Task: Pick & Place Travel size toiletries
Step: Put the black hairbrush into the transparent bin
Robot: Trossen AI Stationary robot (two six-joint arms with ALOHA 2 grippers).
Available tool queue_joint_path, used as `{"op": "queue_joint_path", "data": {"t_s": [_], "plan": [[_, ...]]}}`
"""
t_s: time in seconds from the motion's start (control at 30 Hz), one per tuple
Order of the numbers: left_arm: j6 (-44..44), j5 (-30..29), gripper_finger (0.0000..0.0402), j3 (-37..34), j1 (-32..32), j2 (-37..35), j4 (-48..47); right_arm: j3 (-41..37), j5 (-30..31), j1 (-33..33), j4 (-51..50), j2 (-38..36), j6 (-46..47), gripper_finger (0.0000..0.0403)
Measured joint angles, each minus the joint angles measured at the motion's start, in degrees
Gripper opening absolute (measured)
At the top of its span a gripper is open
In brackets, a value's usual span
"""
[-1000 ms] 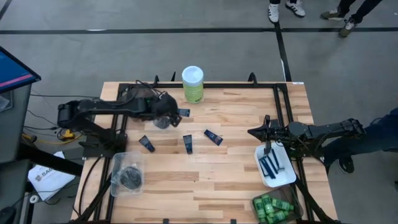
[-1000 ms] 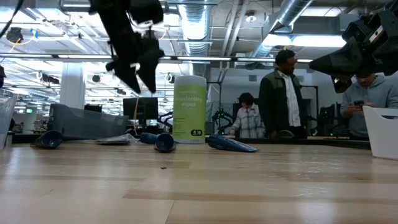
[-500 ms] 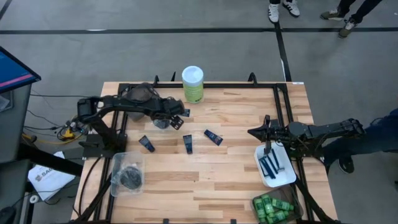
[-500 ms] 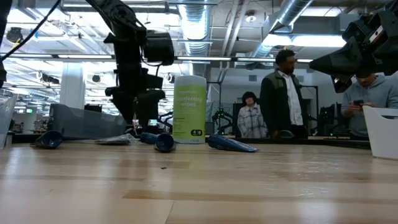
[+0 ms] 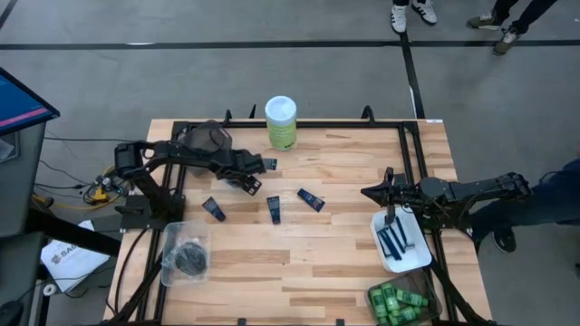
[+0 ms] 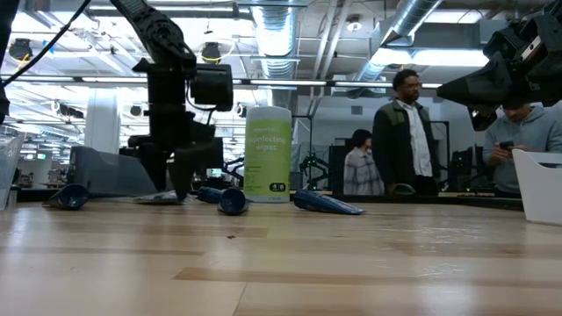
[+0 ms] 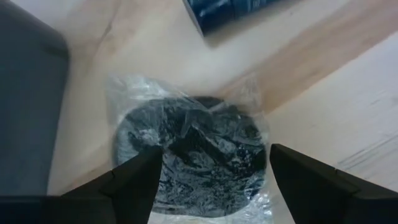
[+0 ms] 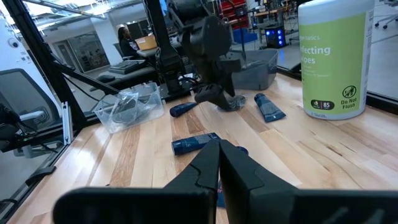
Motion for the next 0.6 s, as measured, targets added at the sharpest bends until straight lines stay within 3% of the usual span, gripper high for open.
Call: {"op": "queue_joint_path", "data": {"t_s": [0.17,0.47,0.6], "plan": [[-0.6,1.97,0.0259,-3.04,-0.02,-0.21,4.22,-0.01,0.0,0.01,0.0,-0.01,0.0,0.0005],[-2.87,4.4,0.0139,-4.82,-0.11,-0.43,6.47,-0.01,0.0,0.01,0.0,-0.01,0.0,0.0005],[-3.83,4.44,0.0107,-4.91,-0.98,-0.99,6.91,-0.01,0.0,0.01,0.0,-0.01,0.0,0.0005]]}}
